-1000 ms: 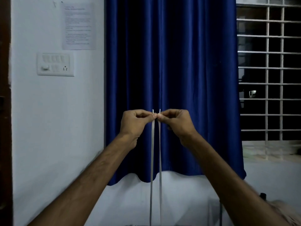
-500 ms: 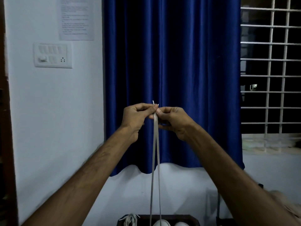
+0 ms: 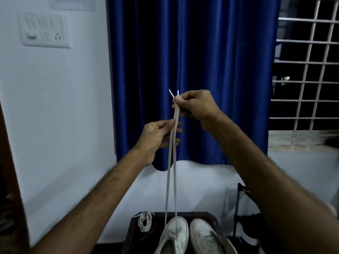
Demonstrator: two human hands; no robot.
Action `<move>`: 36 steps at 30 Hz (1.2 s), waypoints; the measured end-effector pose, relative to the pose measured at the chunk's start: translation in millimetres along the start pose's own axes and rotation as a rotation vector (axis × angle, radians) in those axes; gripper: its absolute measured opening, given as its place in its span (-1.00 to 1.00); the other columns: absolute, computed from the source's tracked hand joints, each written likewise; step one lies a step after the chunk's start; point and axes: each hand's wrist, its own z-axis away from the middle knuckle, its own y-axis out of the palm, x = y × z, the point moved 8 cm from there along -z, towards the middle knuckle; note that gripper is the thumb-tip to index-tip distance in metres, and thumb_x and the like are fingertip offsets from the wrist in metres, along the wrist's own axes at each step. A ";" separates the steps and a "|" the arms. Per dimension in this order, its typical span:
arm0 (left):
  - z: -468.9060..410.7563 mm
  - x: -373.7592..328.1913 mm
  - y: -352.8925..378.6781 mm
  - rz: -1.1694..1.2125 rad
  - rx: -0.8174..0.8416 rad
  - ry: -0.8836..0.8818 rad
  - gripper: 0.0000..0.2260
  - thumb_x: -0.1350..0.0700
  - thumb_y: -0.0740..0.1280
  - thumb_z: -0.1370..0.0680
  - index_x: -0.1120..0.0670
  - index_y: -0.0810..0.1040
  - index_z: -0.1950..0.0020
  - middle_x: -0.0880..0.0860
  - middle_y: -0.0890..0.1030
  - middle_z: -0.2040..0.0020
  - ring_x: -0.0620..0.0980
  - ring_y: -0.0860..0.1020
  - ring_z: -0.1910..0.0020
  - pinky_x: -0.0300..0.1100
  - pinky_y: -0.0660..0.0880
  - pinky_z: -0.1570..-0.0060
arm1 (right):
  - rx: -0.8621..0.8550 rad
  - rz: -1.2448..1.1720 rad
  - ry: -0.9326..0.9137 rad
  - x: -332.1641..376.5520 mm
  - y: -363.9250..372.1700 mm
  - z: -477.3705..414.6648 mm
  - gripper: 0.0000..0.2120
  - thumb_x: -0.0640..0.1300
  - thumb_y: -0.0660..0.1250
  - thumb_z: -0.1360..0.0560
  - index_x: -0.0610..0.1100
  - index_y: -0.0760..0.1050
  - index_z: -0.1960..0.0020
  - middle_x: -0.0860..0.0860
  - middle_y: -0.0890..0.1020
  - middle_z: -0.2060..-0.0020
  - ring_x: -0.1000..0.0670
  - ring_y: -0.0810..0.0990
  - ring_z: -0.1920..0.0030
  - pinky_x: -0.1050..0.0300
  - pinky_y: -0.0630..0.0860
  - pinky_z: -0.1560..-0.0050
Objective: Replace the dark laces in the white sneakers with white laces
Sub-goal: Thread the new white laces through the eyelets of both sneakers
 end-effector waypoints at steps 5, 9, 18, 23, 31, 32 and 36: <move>-11.8 -43.0 3.6 -0.101 -0.026 0.144 -0.78 0.04 0.30 -0.61 0.15 0.65 -0.08 0.07 0.72 0.09 0.03 0.67 0.25 -0.12 0.64 0.25 | -0.028 0.002 -0.068 4.8 0.7 -4.8 -0.89 -0.19 0.37 -0.53 -0.24 0.60 0.08 -0.10 0.67 0.25 0.04 0.65 0.30 0.22 0.57 0.24; -16.6 -61.4 0.5 -0.164 -0.084 0.195 -0.79 0.07 0.31 -0.61 0.17 0.66 -0.03 0.07 0.72 0.12 0.06 0.70 0.17 -0.14 0.64 0.29 | -0.066 0.017 -0.132 13.3 -0.8 -6.6 -0.90 -0.18 0.38 -0.53 -0.21 0.61 0.08 -0.10 0.69 0.21 -0.02 0.70 0.21 0.21 0.61 0.20; -20.4 -75.0 -3.7 -0.259 -0.090 0.241 -0.82 0.08 0.33 -0.60 0.14 0.68 -0.04 0.08 0.71 0.07 0.02 0.69 0.10 0.07 0.66 0.18 | -0.034 -0.054 -0.065 13.8 -0.5 -6.8 -0.88 -0.16 0.38 -0.52 -0.19 0.66 0.07 -0.10 0.70 0.20 0.05 0.63 0.26 0.20 0.61 0.16; -20.4 -74.5 -2.5 -0.237 -0.018 0.192 -0.81 0.06 0.32 -0.60 0.13 0.67 -0.06 0.05 0.72 0.09 0.02 0.69 0.10 0.09 0.65 0.12 | 0.067 -0.087 0.033 13.2 3.4 -0.7 -0.84 -0.12 0.34 -0.55 -0.16 0.66 0.00 -0.20 0.67 0.10 -0.02 0.59 0.16 0.09 0.63 0.06; -4.9 -45.2 12.9 -0.171 0.212 0.057 -0.71 -0.05 0.19 -0.65 0.10 0.60 -0.04 0.06 0.71 0.09 0.05 0.68 0.14 0.00 0.64 0.11 | 0.182 -0.360 0.207 -0.8 14.5 5.0 -0.84 -0.14 0.23 -0.62 -0.14 0.56 0.04 0.01 0.60 0.32 0.08 0.53 0.34 0.17 0.51 0.31; 0.7 -34.2 17.1 -0.140 0.263 0.025 -0.72 -0.04 0.15 -0.66 0.10 0.57 -0.01 0.05 0.70 0.15 0.05 0.66 0.20 0.05 0.62 0.10 | 0.142 -0.452 0.237 -9.2 12.6 3.7 -0.83 -0.17 0.19 -0.63 -0.13 0.52 0.06 0.01 0.63 0.28 0.07 0.59 0.28 0.12 0.56 0.22; 25.8 24.2 19.5 -0.143 0.359 -0.109 -0.72 0.02 0.10 -0.69 0.13 0.48 0.07 0.05 0.58 0.31 0.02 0.58 0.35 0.11 0.61 0.11 | -0.135 -0.713 0.336 -64.3 -6.0 5.0 -0.80 -0.27 0.14 -0.64 -0.20 0.49 0.09 0.00 0.61 0.38 0.08 0.61 0.37 0.12 0.63 0.25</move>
